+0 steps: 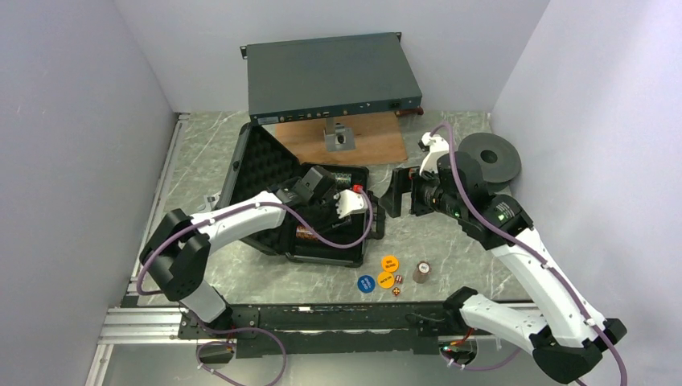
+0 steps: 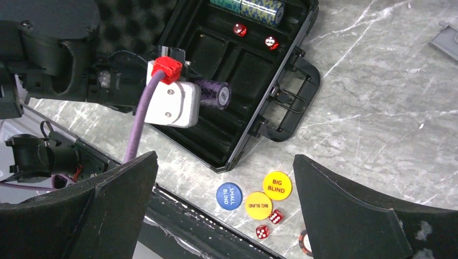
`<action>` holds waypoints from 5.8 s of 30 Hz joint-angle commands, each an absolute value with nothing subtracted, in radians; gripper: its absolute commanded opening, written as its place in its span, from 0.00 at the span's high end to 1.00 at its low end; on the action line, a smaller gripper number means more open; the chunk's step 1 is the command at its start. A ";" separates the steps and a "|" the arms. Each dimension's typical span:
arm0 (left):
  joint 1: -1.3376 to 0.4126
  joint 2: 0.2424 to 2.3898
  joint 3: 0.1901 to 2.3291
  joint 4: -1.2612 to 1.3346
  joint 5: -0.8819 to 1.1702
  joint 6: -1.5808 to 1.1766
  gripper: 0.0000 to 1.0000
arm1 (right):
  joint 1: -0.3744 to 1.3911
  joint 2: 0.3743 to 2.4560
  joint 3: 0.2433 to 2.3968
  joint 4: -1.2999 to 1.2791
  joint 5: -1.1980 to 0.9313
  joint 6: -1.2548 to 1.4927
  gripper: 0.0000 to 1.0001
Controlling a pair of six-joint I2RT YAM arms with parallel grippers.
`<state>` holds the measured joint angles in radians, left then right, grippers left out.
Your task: Pack up texas hold em set
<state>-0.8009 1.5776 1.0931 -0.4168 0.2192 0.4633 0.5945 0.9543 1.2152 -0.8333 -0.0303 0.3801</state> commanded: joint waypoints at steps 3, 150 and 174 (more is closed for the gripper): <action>-0.804 1.569 1.120 -0.396 0.242 0.664 1.00 | 0.595 0.925 1.192 -0.783 -0.044 0.360 0.00; -0.836 0.731 0.738 -0.043 -0.559 0.324 0.08 | 0.854 1.404 1.323 -0.790 0.079 0.511 0.34; -0.845 0.762 0.759 -0.079 -0.523 0.308 0.10 | 0.828 1.059 0.951 -1.155 0.503 0.968 0.05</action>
